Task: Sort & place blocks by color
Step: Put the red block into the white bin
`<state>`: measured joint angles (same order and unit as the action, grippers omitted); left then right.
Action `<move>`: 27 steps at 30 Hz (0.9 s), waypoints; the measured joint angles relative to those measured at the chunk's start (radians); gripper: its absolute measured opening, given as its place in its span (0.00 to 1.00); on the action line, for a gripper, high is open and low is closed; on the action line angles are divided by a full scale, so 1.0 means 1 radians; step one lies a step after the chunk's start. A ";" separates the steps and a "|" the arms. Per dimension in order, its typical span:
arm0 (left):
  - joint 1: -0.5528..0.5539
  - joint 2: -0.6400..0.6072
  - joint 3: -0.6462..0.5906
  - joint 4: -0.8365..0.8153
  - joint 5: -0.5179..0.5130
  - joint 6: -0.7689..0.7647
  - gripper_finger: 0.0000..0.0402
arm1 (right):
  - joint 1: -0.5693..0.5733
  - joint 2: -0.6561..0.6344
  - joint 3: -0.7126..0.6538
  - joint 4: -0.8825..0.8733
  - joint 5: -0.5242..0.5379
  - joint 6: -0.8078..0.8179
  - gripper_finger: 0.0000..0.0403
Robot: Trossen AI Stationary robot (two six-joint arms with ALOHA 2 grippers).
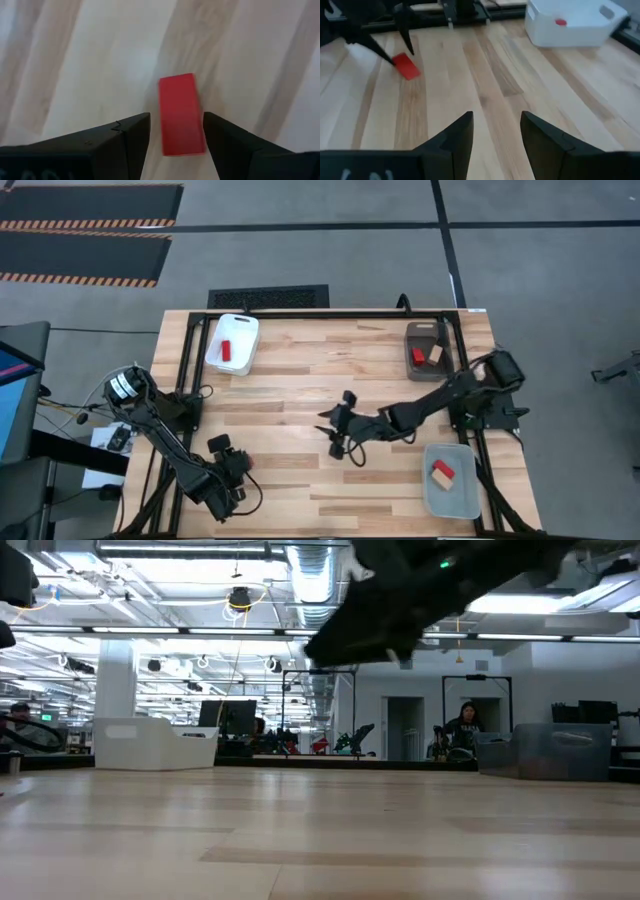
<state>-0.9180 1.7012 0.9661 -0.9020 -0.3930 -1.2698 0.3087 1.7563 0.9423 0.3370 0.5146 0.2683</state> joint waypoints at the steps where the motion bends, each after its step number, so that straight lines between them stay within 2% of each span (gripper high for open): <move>1: 0.000 0.000 0.000 0.010 0.004 0.003 0.43 | -0.006 0.029 0.014 0.034 -0.002 -0.010 0.46; 5: 0.000 0.000 -0.004 0.020 0.023 0.005 0.43 | -0.035 0.120 0.069 0.102 -0.081 -0.031 0.45; 11: 0.004 0.000 -0.063 0.064 0.046 0.003 0.43 | -0.057 0.202 0.162 0.091 -0.228 -0.033 0.44; 17: 0.012 -0.009 -0.128 0.149 0.060 0.009 0.42 | -0.057 0.230 0.202 0.089 -0.228 -0.061 0.44; 24: 0.012 -0.008 -0.126 0.150 0.048 0.067 0.28 | -0.085 0.229 0.203 0.082 -0.225 -0.067 0.44; 27: 0.012 -0.008 -0.126 0.150 0.044 0.073 0.27 | -0.098 0.229 0.203 0.056 -0.225 -0.051 0.44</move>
<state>-0.9062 1.6928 0.8406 -0.7521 -0.3486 -1.1964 0.2108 1.9850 1.1457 0.3926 0.2897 0.2172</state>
